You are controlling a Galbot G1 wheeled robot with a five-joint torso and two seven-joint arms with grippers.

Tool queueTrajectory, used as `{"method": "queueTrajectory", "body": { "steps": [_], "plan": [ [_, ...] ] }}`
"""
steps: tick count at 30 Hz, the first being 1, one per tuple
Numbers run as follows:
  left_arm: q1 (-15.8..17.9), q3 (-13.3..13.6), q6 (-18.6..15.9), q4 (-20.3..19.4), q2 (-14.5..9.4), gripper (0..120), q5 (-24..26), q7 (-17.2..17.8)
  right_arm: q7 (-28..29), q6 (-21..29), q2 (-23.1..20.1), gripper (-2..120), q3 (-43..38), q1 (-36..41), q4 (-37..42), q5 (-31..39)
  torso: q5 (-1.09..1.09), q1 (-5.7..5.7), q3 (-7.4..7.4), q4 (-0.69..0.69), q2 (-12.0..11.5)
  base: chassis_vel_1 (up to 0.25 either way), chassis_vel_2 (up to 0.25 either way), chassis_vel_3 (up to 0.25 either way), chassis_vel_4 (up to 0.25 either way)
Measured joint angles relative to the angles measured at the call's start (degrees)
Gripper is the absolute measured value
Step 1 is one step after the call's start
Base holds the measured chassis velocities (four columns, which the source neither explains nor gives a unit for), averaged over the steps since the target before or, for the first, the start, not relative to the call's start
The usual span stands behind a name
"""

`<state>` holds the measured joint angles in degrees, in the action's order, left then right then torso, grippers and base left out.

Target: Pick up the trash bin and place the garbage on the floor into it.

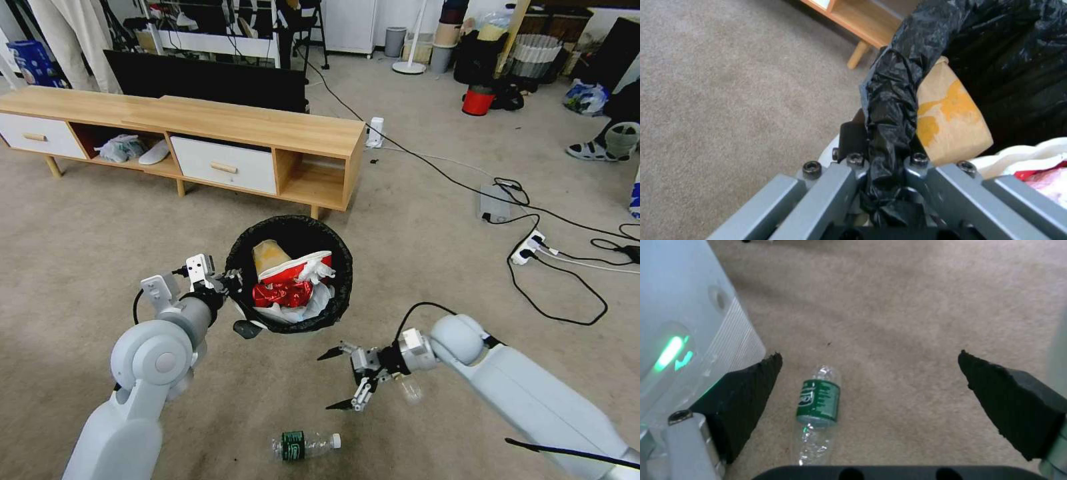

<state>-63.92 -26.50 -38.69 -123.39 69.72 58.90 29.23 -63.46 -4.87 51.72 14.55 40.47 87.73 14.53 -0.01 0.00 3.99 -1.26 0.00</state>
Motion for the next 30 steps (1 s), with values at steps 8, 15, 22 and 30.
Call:
{"method": "queueTrajectory", "body": {
  "steps": [8, 15, 22, 30],
  "plan": [
    [0.3, 0.2, 0.1, 0.5, 0.4, 3, -0.3, -0.2, 0.8, -1.8, 1.9, 100, 4.0, -0.4, -3.9, -1.3, 0.00, 0.00, 0.00, 0.01, 0.0, 0.000, 0.000, 0.000, 0.000],
    [0.5, 0.2, 0.1, 0.6, 0.4, 3, -0.3, -0.3, 1.0, -3.1, 2.5, 100, 4.6, 0.9, -6.8, -2.9, 0.00, 0.00, 0.00, 0.01, 0.0, 0.000, 0.000, 0.000, 0.000],
    [0.6, 0.2, 0.2, 0.8, 0.4, 3, -0.3, -0.3, 0.9, -4.3, 2.8, 100, 5.3, 1.8, -9.1, -4.7, 0.00, 0.00, 0.00, 0.01, 0.0, 0.000, 0.000, 0.000, 0.000],
    [0.5, 0.2, 0.2, 0.8, 0.6, 3, -0.3, -0.4, 0.7, -4.9, 3.9, 100, 7.5, 2.3, -12.1, -6.3, 0.00, 0.00, 0.00, 0.01, 0.0, 0.000, 0.000, 0.000, 0.000]
  ]
}}
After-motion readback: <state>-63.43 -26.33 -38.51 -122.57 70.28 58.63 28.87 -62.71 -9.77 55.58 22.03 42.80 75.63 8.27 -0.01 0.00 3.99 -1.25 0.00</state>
